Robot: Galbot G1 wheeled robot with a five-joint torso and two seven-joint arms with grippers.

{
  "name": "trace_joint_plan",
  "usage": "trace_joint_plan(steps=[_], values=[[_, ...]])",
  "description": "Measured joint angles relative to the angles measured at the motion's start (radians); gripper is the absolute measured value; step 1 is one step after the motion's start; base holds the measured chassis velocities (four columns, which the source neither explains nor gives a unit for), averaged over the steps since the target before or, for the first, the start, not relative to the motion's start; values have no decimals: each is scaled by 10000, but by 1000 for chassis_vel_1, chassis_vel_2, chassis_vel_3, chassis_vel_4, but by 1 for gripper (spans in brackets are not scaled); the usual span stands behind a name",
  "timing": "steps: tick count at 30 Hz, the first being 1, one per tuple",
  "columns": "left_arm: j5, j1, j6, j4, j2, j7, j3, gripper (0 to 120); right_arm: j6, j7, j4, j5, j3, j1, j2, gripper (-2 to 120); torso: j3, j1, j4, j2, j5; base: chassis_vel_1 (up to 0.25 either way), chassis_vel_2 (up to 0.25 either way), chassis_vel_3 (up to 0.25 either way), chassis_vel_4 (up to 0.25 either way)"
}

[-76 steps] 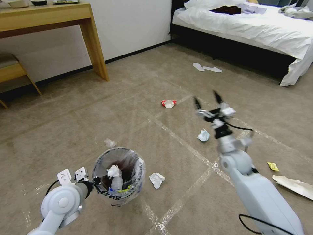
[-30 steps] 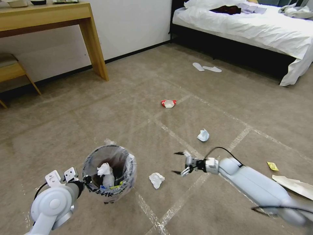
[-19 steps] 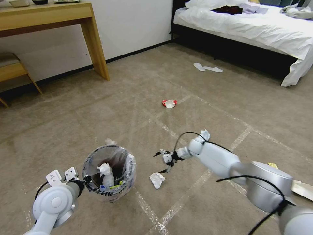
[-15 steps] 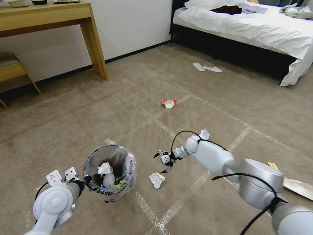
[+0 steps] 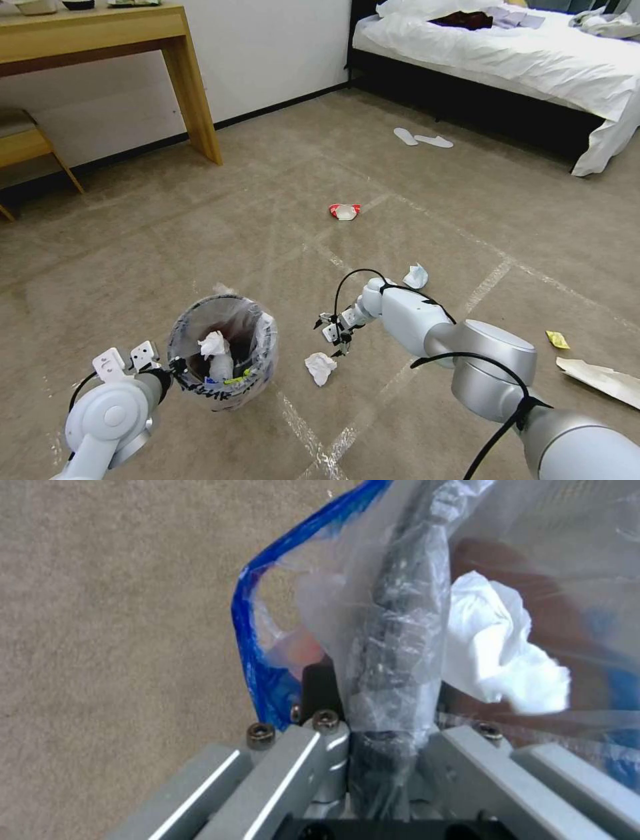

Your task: Pick up the trash bin and place the garbage on the floor into it.

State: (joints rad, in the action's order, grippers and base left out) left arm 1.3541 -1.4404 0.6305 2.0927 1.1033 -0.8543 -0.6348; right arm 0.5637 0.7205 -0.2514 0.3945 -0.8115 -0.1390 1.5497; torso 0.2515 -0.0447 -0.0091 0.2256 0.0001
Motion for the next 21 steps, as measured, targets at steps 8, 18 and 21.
trace_joint_plan(steps=[8, 18, 21], values=[[62, -58, -38, 91, -141, 7, -174, 0, -473, -383, 531, 206, -368, -273, 597, 100, 0, 0, 5, 1, 2, 0, 0, 0, 0], [32, -211, -55, 256, -66, 29, -242, 0, -1661, -874, 1028, 109, -661, -551, 612, 100, 0, 0, 0, 1, 1, 0, 0, 0, 0], [27, -167, -63, 262, -52, 32, -219, 0, -1765, -930, 1051, 58, -697, -627, 605, 100, 0, 0, 2, 1, 1, 0, 0, 0, 0]])
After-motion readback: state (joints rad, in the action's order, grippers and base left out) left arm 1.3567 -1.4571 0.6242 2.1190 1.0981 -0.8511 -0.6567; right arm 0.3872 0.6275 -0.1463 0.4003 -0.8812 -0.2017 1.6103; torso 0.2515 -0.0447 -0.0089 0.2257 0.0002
